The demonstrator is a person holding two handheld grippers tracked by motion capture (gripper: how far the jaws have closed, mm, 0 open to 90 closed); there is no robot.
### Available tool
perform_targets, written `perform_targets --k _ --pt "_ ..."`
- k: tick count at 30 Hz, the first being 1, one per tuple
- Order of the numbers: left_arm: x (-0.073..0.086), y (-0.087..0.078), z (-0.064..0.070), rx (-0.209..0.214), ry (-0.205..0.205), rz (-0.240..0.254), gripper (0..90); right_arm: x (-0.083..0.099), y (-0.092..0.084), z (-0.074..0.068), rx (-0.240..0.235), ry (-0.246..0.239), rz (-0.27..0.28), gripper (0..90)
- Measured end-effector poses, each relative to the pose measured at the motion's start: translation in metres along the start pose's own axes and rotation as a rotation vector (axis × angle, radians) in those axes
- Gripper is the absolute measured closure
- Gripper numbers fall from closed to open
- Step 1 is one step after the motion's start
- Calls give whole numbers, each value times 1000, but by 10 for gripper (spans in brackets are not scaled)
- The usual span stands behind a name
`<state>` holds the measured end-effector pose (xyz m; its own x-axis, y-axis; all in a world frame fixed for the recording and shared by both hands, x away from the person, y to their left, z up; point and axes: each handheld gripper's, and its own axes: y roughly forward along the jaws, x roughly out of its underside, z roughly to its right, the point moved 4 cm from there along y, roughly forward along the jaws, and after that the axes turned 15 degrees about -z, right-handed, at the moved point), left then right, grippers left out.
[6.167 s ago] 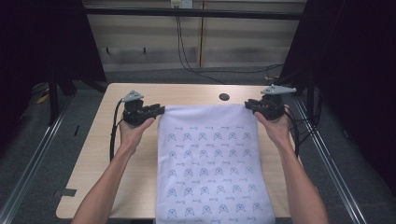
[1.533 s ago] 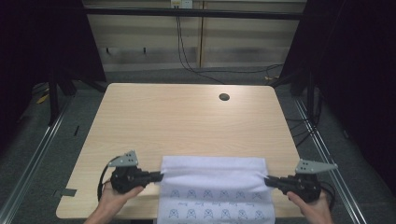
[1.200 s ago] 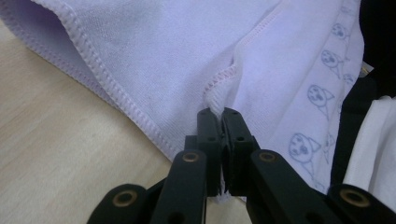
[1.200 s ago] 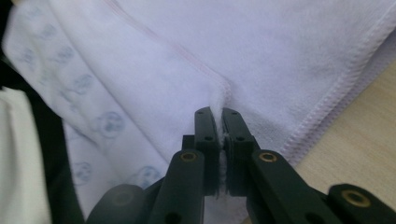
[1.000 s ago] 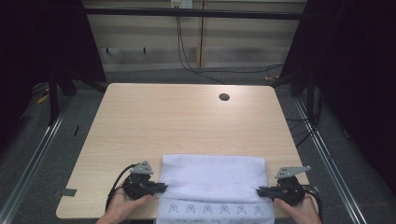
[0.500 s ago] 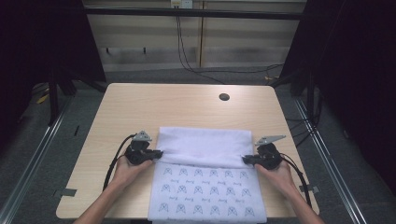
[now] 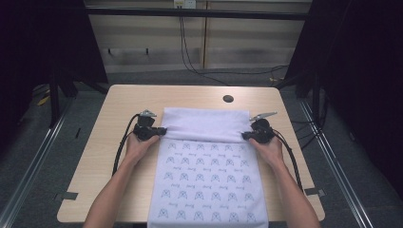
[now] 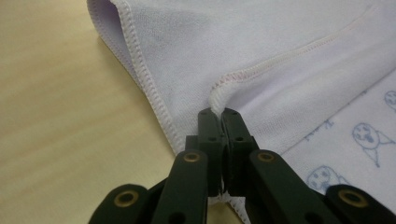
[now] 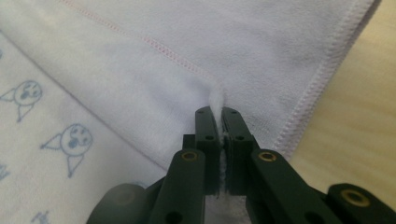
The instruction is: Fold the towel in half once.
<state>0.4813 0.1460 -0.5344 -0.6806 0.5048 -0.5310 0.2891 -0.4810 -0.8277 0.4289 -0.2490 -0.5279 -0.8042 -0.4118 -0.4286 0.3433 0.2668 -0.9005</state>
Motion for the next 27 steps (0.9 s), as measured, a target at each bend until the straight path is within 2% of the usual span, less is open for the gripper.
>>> perform_targets --k 4,6,7,9,10,11,13,14,15,17,18,20,23,24,26,27 --pt "-8 5 -8 -20 -30 18 882 -16 8 5 68 44 19 874" --pt "-9 6 -11 -16 -40 26 882 -21 11 5 103 40 29 874" --pt "-9 6 -11 -15 -48 28 882 -22 12 5 105 56 33 874" --pt "-10 5 -10 -25 -39 13 882 -24 13 6 113 54 28 873" --pt "-10 4 -10 -17 -42 15 882 -25 13 5 107 62 22 873" --pt "-9 3 -9 5 -45 26 882 -25 12 6 102 53 24 873" --pt "-5 -5 -7 59 -24 52 882 -24 5 6 46 43 73 873" --pt "-2 -11 -6 62 -28 70 882 -24 -2 8 14 58 123 873" --pt "-1 -18 -6 80 -32 95 881 -25 -10 10 -37 72 170 873" --pt "-1 -35 -3 123 -17 141 880 -26 -28 16 -69 71 221 873" --pt "-4 -46 0 127 -1 167 880 -27 -39 18 -89 67 249 873" --pt "-10 -70 11 129 33 216 880 -31 -63 18 -98 46 298 872" --pt "-15 -110 25 195 59 317 878 -33 -103 11 -85 0 361 872" --pt "-15 -122 29 195 72 335 878 -31 -116 8 -93 -8 384 872" --pt "-12 -142 40 181 113 342 879 -25 -139 1 -119 -37 423 872" --pt "-11 -151 46 175 131 343 878 -21 -149 -4 -113 -58 431 872"
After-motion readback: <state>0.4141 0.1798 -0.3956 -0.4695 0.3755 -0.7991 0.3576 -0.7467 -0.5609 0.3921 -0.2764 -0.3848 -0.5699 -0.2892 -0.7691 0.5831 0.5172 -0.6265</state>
